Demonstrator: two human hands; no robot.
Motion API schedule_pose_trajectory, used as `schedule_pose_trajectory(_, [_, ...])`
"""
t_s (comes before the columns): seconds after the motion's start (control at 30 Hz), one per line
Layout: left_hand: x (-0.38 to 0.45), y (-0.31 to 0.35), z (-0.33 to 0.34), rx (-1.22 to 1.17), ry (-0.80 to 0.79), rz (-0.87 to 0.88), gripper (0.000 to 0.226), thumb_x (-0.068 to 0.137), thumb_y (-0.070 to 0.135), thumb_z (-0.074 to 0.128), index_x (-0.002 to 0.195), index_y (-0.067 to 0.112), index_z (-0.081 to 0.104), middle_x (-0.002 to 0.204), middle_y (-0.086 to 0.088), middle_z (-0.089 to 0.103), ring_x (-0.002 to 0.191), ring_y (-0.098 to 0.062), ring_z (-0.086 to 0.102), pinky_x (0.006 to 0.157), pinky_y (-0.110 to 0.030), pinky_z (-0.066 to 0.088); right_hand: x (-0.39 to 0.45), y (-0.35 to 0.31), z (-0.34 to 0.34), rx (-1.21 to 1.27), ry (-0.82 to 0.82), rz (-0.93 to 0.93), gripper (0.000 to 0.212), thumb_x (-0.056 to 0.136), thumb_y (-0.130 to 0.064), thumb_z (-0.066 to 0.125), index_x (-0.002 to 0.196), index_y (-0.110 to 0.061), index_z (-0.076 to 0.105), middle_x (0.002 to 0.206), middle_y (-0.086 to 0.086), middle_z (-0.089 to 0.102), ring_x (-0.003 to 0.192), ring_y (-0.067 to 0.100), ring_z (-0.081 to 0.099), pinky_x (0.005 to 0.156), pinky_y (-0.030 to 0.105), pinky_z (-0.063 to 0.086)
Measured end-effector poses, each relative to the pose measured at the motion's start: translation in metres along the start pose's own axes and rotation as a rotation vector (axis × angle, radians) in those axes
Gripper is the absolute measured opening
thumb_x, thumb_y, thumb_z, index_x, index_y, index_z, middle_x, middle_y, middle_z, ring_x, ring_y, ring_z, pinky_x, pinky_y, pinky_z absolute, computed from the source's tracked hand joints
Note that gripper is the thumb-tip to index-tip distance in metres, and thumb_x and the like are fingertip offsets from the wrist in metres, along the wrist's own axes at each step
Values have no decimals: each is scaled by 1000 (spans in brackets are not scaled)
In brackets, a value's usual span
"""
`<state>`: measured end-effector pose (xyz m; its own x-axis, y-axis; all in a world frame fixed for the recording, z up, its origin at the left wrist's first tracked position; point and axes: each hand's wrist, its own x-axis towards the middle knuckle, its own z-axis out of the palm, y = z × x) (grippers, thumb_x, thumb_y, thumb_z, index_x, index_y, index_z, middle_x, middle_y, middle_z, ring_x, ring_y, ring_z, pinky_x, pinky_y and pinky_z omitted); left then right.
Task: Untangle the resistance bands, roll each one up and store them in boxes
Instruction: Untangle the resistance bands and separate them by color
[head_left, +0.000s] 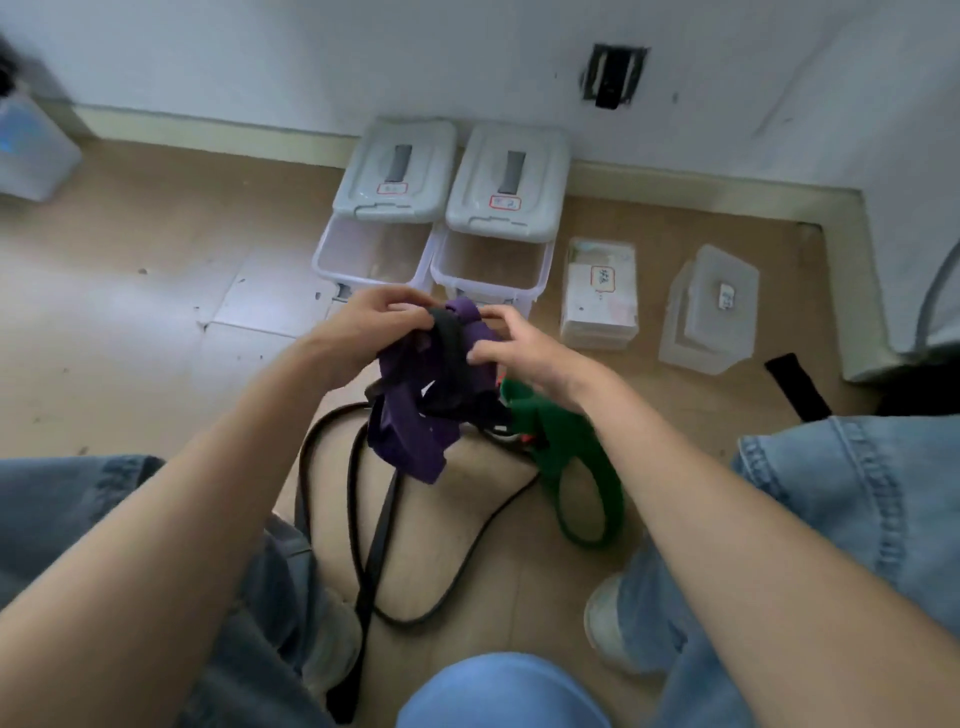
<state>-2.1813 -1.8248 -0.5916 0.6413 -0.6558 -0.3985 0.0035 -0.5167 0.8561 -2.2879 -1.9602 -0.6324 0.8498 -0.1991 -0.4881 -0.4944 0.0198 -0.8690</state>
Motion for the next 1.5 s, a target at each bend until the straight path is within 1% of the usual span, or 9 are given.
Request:
schedule_pose_trajectory(0.13, [-19, 16, -2, -141, 26, 45, 24, 91, 0, 45, 106, 3, 63, 88, -16, 58, 77, -25, 50, 62, -27, 43, -11, -32, -9, -339, 12, -87, 97, 71, -39, 79, 145, -21, 19, 134, -4, 40, 113, 13, 44, 76, 22, 44])
schedule_pose_trajectory(0.33, [-30, 11, 9, -70, 80, -124, 38, 88, 12, 60, 122, 12, 44, 89, -7, 59, 75, -19, 61, 62, -24, 50, -24, -33, 0, -657, 110, -112, 62, 67, -36, 82, 116, -9, 56, 98, 2, 56, 83, 17, 51, 60, 25, 36])
schedule_pose_trajectory(0.5, [-38, -14, 21, 157, 47, -162, 16, 89, 15, 59, 100, 2, 59, 92, -17, 63, 78, -25, 60, 70, -34, 50, -25, -12, 0, -614, 174, -144, 71, 69, -27, 81, 131, -13, 49, 130, 8, 54, 117, 24, 49, 85, 24, 34])
schedule_pose_trajectory(0.7, [-21, -29, 8, 338, 144, -15, 29, 83, 6, 61, 112, 9, 56, 100, -9, 62, 86, -25, 60, 74, -32, 49, -13, -7, -9, -414, 332, -125, 64, 71, -22, 80, 129, -25, 53, 129, 3, 55, 118, 24, 48, 88, 26, 38])
schedule_pose_trajectory(0.9, [-28, -93, 21, 33, 19, -121, 31, 84, 4, 64, 114, 4, 55, 115, -20, 61, 96, -24, 61, 78, -30, 51, -6, 27, 25, -1062, 375, -123, 51, 88, -15, 58, 136, -29, 43, 127, 7, 51, 120, 32, 34, 94, 40, 36])
schedule_pose_trajectory(1.07, [-30, -190, 26, 408, 136, -422, 42, 88, 25, 61, 125, 8, 51, 128, -14, 55, 118, -27, 51, 94, -31, 39, 10, 68, 36, -1116, 144, 113, 47, 84, -21, 62, 129, -25, 49, 128, 7, 55, 119, 31, 46, 83, 35, 43])
schedule_pose_trajectory(1.2, [-14, -231, 49, 384, 26, -607, 46, 90, 34, 57, 129, 13, 46, 137, -18, 42, 119, -36, 47, 102, -39, 38, 20, 99, 56, -1095, -24, 142, 58, 85, -20, 57, 139, -31, 38, 132, 6, 54, 118, 30, 50, 83, 36, 45])
schedule_pose_trajectory(1.33, [-18, -248, 91, 566, 142, -559, 41, 92, 18, 51, 130, 10, 37, 136, -22, 29, 119, -45, 39, 99, -47, 35, 40, 111, 77, -1015, -66, 94, 55, 84, -18, 55, 136, -31, 41, 129, 4, 57, 113, 29, 53, 83, 37, 47])
schedule_pose_trajectory(1.5, [10, -224, 63, -161, 267, -536, 20, 91, -3, 45, 108, 3, 55, 95, -21, 57, 71, -26, 56, 62, -30, 41, 50, 105, 65, -1001, 26, 47, 53, 83, -15, 55, 133, -30, 46, 126, 5, 58, 113, 30, 53, 75, 33, 44])
